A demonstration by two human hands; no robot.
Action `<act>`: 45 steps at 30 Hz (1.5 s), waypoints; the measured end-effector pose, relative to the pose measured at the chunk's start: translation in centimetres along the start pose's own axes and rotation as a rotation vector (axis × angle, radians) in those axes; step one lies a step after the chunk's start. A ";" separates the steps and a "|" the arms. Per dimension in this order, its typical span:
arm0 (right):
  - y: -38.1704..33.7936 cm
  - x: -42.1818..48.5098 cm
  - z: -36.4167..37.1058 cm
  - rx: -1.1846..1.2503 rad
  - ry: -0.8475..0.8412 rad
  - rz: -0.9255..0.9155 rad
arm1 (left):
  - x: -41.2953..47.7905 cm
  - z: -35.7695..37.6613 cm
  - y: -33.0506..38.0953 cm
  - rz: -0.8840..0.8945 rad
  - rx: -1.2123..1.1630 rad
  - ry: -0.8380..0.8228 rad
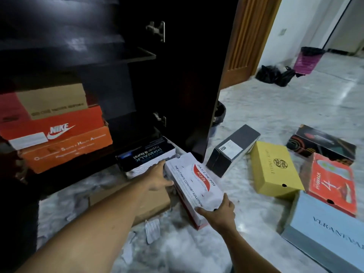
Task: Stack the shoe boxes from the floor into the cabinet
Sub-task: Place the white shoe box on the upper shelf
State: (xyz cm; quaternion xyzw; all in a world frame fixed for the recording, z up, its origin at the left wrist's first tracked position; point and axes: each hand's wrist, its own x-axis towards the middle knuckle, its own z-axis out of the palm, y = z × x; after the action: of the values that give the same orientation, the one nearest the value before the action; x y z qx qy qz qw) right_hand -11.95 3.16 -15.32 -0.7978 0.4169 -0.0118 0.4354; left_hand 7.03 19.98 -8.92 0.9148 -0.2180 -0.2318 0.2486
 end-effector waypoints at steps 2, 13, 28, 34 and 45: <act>0.9 0.8 1.8 0.041 0.022 -0.002 | 3.1 0.5 0.0 0.012 0.069 -0.035; 5.2 3.4 6.4 -0.012 0.162 -0.183 | 13.3 4.6 -1.5 -0.033 0.182 -0.058; 6.4 4.2 0.4 0.441 0.176 -0.110 | 11.7 5.0 -1.1 0.065 -0.218 0.031; 3.8 1.9 -2.3 0.508 0.149 -0.226 | 6.5 -0.1 -1.4 0.158 -0.405 0.003; -12.2 -4.4 -7.2 0.618 0.036 -0.568 | -6.1 -16.2 0.0 0.291 -0.580 0.406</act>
State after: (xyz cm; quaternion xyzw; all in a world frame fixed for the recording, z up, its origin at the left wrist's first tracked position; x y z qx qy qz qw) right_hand -9.52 4.52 -0.72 -0.7124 0.1648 -0.2699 0.6264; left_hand 10.78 28.89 5.44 0.7934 -0.2172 -0.0604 0.5654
